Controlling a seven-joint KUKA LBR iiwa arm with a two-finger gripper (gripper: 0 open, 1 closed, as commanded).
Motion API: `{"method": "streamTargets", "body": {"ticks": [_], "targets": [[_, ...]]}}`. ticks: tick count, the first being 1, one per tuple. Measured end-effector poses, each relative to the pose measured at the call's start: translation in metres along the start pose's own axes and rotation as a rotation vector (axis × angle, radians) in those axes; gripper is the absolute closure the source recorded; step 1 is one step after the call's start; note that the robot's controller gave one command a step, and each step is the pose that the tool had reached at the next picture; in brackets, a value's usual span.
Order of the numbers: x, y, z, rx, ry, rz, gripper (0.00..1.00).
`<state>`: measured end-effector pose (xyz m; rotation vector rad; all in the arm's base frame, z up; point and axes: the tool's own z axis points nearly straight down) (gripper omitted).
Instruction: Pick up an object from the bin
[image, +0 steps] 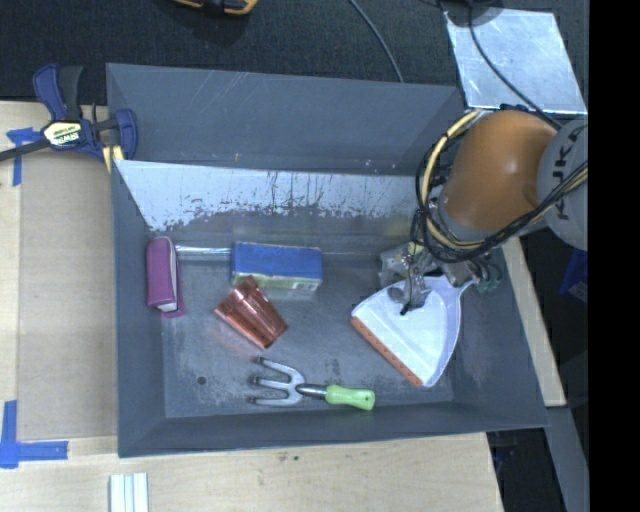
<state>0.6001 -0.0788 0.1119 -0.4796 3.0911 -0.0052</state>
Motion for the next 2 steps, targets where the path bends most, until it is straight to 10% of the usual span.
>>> {"method": "streamTargets", "body": {"ticks": [1,2], "targets": [[0.032,0.035,0.024,0.000,-0.001,0.257,1.00],[0.029,0.021,-0.065,0.001,-0.002,0.154,1.00]]}}
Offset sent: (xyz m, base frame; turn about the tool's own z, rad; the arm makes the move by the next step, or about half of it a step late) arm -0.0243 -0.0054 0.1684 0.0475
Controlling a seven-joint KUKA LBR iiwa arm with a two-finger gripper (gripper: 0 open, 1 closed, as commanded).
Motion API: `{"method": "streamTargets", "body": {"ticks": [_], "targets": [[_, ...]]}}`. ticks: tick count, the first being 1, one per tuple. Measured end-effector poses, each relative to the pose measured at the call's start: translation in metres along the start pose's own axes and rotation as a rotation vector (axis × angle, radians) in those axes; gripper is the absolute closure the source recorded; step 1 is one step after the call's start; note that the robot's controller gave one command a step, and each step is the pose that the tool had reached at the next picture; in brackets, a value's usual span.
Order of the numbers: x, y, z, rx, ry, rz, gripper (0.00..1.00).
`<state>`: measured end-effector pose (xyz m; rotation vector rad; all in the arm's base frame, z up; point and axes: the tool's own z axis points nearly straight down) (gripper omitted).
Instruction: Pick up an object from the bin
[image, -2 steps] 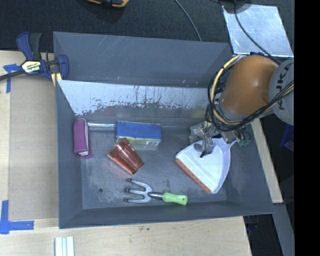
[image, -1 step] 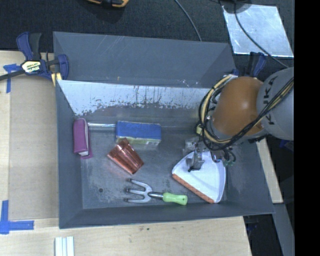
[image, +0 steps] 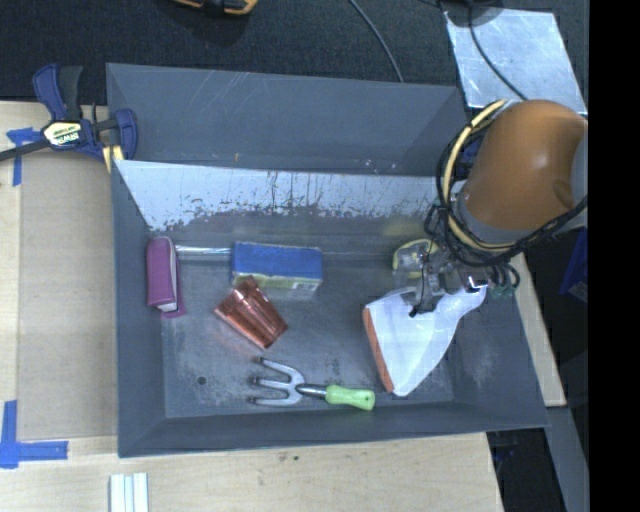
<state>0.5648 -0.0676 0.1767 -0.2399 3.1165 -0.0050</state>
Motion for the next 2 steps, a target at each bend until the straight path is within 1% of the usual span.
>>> {"method": "streamTargets", "body": {"ticks": [1,2], "targets": [[0.006,0.016,0.065,0.000,-0.014,0.077,1.00],[0.001,0.006,0.014,0.002,-0.009,0.023,1.00]]}}
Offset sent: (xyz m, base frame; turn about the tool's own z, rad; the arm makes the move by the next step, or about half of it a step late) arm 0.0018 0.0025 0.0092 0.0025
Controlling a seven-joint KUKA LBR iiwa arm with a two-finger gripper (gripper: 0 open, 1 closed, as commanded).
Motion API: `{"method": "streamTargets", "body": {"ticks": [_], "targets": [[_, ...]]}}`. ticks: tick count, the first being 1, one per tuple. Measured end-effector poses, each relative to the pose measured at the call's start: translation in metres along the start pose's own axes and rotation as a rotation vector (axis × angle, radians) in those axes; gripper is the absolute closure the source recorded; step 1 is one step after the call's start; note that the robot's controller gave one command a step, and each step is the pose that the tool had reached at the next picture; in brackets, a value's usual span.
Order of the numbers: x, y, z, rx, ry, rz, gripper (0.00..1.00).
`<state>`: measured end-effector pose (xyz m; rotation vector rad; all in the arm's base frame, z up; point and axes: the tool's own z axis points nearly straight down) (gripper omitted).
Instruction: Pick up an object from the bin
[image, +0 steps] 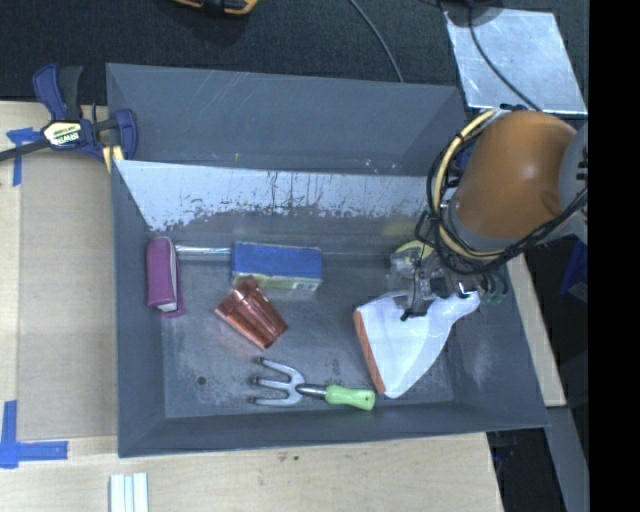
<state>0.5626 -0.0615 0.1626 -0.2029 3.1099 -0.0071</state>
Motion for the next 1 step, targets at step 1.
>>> {"method": "streamTargets", "body": {"ticks": [1], "targets": [[0.0014,0.0003,0.0527,-0.002,-0.007,0.052,1.00]]}}
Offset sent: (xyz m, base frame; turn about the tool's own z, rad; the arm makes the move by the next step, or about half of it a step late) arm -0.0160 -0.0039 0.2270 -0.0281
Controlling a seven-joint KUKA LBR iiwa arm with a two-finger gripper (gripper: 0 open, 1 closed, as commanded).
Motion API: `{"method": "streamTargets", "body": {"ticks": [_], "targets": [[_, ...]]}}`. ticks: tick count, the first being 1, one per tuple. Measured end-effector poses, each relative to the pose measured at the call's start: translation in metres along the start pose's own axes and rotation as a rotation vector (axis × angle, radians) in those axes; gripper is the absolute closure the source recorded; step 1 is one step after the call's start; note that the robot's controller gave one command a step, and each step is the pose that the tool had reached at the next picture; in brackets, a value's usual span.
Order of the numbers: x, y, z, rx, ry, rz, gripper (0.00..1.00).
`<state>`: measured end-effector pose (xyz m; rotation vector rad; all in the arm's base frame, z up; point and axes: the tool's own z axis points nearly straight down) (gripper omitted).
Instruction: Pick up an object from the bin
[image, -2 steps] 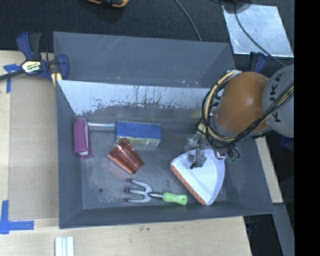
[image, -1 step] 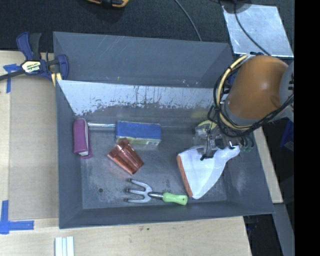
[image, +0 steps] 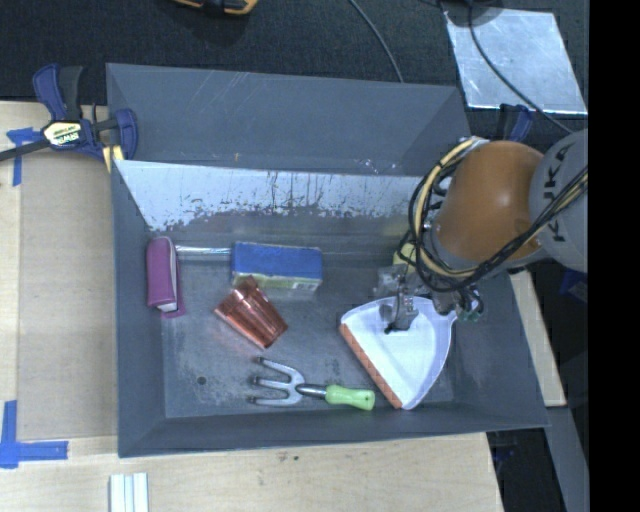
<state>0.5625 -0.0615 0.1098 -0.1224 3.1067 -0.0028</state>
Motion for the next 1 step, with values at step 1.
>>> {"method": "streamTargets", "body": {"ticks": [1], "targets": [[0.0060,-0.0009,-0.0794,0.000,0.011,-0.022,1.00]]}}
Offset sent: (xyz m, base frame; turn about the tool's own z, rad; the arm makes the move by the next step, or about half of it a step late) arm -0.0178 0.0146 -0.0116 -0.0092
